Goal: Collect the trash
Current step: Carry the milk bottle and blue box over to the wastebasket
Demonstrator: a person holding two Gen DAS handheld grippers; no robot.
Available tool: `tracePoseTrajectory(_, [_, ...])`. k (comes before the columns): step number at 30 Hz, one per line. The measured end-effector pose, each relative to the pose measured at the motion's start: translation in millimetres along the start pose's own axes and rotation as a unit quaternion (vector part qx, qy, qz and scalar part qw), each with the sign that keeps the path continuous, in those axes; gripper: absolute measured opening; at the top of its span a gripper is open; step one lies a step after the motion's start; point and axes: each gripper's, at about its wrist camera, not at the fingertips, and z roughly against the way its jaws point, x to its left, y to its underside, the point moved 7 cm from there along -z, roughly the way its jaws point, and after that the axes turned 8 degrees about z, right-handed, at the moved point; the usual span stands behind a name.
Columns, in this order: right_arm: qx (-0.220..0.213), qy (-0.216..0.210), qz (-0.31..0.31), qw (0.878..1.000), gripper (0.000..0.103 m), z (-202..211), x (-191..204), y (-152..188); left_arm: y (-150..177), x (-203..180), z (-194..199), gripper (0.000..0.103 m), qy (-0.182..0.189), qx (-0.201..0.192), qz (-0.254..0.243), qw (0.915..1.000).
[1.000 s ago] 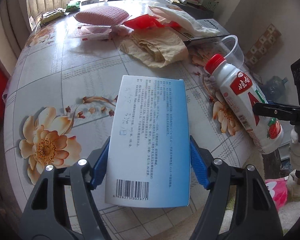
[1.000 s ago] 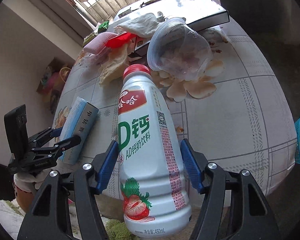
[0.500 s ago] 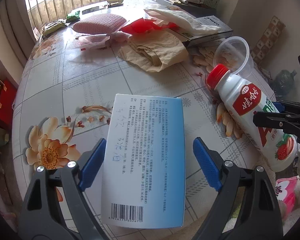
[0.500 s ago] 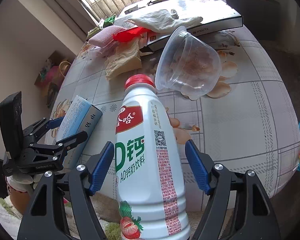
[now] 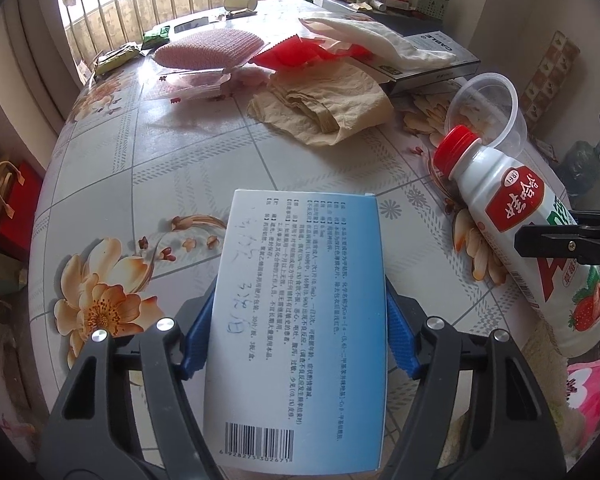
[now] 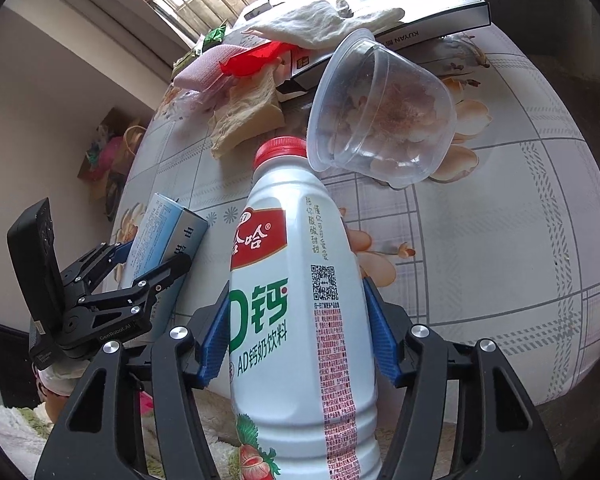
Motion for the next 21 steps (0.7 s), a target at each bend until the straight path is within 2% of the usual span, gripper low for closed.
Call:
tracePoseTrajectory(7, [-0.015, -0.035, -0.026, 0.999, 0.059, 11, -1, 3, 0, 2, 7, 0.068, -0.001, -0.011, 0.009, 0.9999])
tracePoseTrajectory(21, [-0.034, -0.054, -0.035, 0.997, 0.059, 23, 1, 6, -5, -3, 25, 0.068, -0.004, -0.040, 0.007, 0.9992])
